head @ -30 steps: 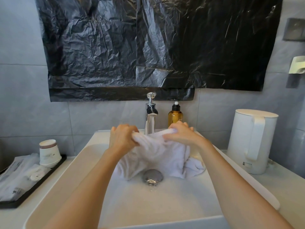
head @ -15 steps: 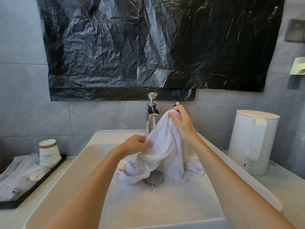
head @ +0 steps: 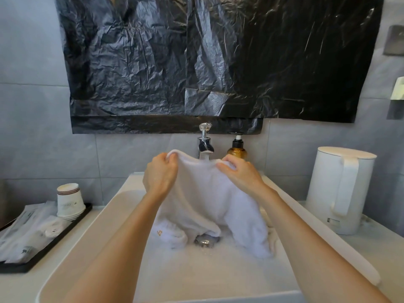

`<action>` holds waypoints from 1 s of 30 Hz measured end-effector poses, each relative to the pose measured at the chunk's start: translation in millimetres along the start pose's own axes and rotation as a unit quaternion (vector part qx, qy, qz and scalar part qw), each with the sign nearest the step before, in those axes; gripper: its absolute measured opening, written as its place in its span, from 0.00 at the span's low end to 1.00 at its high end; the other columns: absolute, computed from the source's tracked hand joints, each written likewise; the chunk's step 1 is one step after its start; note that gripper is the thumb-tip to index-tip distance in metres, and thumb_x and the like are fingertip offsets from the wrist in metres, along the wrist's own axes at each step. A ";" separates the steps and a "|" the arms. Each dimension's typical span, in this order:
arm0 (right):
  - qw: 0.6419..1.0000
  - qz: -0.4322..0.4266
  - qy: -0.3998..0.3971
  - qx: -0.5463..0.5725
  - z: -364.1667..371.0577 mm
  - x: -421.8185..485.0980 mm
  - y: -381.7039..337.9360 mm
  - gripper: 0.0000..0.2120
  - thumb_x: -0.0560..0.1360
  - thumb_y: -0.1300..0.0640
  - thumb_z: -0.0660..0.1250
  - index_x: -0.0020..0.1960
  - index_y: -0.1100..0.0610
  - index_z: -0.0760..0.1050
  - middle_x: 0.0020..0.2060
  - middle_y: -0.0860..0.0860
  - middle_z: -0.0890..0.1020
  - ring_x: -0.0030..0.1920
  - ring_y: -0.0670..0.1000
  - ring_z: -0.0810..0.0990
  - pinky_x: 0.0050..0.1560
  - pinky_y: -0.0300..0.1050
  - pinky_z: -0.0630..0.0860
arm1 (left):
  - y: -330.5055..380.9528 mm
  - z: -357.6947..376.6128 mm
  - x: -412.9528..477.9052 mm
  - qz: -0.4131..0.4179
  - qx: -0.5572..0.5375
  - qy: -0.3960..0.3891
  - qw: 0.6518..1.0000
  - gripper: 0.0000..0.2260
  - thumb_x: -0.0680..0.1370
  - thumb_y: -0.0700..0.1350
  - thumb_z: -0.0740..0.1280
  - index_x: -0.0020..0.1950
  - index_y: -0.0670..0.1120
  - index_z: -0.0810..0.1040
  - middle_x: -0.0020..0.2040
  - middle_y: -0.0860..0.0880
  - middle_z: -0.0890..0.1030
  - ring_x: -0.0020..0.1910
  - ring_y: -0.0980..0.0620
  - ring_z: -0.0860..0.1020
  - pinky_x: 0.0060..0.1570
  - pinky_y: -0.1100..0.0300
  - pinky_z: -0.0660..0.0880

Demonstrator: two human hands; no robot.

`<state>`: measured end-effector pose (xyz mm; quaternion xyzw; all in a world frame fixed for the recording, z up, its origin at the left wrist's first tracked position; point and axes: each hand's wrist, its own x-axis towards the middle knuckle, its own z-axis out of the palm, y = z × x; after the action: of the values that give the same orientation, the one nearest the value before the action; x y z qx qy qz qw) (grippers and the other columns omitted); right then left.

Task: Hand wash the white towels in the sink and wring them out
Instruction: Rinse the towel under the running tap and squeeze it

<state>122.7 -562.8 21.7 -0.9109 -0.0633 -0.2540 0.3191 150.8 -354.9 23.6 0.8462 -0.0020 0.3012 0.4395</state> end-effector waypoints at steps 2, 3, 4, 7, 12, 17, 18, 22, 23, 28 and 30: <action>0.998 0.001 -0.030 0.057 8.8 1.1 -3.6 0.09 0.80 0.46 0.60 0.48 0.51 0.72 0.43 0.49 0.78 0.46 0.52 0.76 0.44 0.48 0.70 | -6.2 5.5 1.6 -0.059 -0.056 -0.059 0.995 0.16 0.81 0.51 0.55 0.48 0.44 0.78 0.47 0.43 0.79 0.47 0.41 0.76 0.46 0.54 0.70; 0.995 0.011 -0.034 0.097 12.8 1.3 -6.2 0.09 0.80 0.48 0.60 0.47 0.53 0.71 0.42 0.50 0.76 0.44 0.51 0.75 0.44 0.47 0.69 | -10.3 10.1 3.5 -0.093 -0.116 -0.093 0.985 0.17 0.82 0.51 0.54 0.52 0.43 0.78 0.50 0.43 0.79 0.50 0.42 0.76 0.48 0.54 0.71; 0.990 0.022 -0.029 0.137 16.6 1.4 -9.6 0.09 0.81 0.50 0.59 0.46 0.54 0.70 0.39 0.50 0.73 0.41 0.49 0.72 0.42 0.45 0.67 | -12.3 13.8 4.9 -0.127 -0.182 -0.127 0.967 0.18 0.82 0.51 0.54 0.57 0.42 0.78 0.53 0.43 0.78 0.52 0.42 0.76 0.50 0.54 0.72; 0.975 0.043 0.013 0.216 27.1 0.0 -20.9 0.12 0.82 0.54 0.58 0.40 0.54 0.65 0.34 0.47 0.67 0.35 0.45 0.65 0.35 0.38 0.61 | -9.7 25.8 3.8 -0.197 -0.296 -0.189 0.915 0.15 0.82 0.51 0.54 0.55 0.46 0.77 0.47 0.44 0.79 0.45 0.45 0.78 0.43 0.57 0.75; 0.982 0.029 0.056 0.176 56.1 -13.5 -38.9 0.15 0.82 0.51 0.57 0.37 0.51 0.63 0.31 0.45 0.69 0.33 0.44 0.67 0.34 0.39 0.63 | 13.3 48.4 -20.0 -0.148 -0.275 -0.191 0.931 0.11 0.79 0.44 0.53 0.37 0.45 0.66 0.37 0.44 0.71 0.34 0.48 0.69 0.33 0.59 0.67; 0.978 0.107 0.139 0.109 53.5 -0.5 -38.5 0.14 0.82 0.53 0.55 0.41 0.58 0.69 0.38 0.55 0.76 0.42 0.56 0.72 0.41 0.46 0.64 | 23.1 62.8 -34.8 -0.010 -0.193 -0.197 0.961 0.12 0.81 0.46 0.58 0.38 0.50 0.74 0.38 0.49 0.78 0.38 0.49 0.76 0.36 0.57 0.69; 0.978 0.122 0.138 0.101 52.4 1.3 -36.1 0.14 0.82 0.53 0.55 0.43 0.60 0.71 0.41 0.58 0.77 0.44 0.57 0.73 0.42 0.47 0.65 | 22.1 62.8 -35.9 -0.006 -0.197 -0.201 0.960 0.14 0.81 0.49 0.58 0.38 0.51 0.75 0.38 0.49 0.79 0.38 0.50 0.76 0.36 0.57 0.70; 0.988 0.069 0.071 0.121 63.2 -12.6 -44.4 0.15 0.82 0.50 0.55 0.44 0.58 0.72 0.39 0.54 0.77 0.43 0.55 0.75 0.41 0.46 0.66 | 11.0 58.7 -21.8 -0.081 -0.231 -0.157 0.957 0.20 0.83 0.51 0.54 0.38 0.42 0.75 0.39 0.44 0.79 0.41 0.46 0.74 0.43 0.51 0.72; 0.990 0.059 0.045 0.122 66.7 -14.1 -46.6 0.15 0.82 0.50 0.55 0.44 0.58 0.73 0.39 0.53 0.77 0.42 0.54 0.75 0.41 0.46 0.66 | 10.2 55.6 -18.8 -0.093 -0.240 -0.130 0.958 0.20 0.83 0.50 0.53 0.36 0.42 0.71 0.36 0.44 0.76 0.40 0.46 0.72 0.43 0.51 0.70; 0.977 0.155 0.066 0.129 57.5 8.5 -34.4 0.14 0.83 0.52 0.53 0.46 0.56 0.72 0.43 0.54 0.76 0.48 0.57 0.75 0.43 0.44 0.63 | 22.4 50.2 -27.6 -0.028 -0.272 -0.191 0.943 0.19 0.83 0.49 0.57 0.32 0.50 0.72 0.33 0.51 0.74 0.35 0.52 0.72 0.37 0.58 0.68; 0.985 0.110 0.061 0.115 60.5 0.7 -37.4 0.12 0.83 0.52 0.53 0.45 0.55 0.71 0.42 0.52 0.77 0.47 0.55 0.76 0.42 0.44 0.65 | 22.3 50.5 -25.5 -0.053 -0.242 -0.185 0.951 0.18 0.83 0.48 0.55 0.34 0.47 0.71 0.33 0.48 0.75 0.35 0.49 0.73 0.34 0.58 0.67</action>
<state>138.5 -496.2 2.2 -0.8524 0.0284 -0.2633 0.4510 149.6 -412.8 5.3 0.7546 -0.1116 0.1059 0.6379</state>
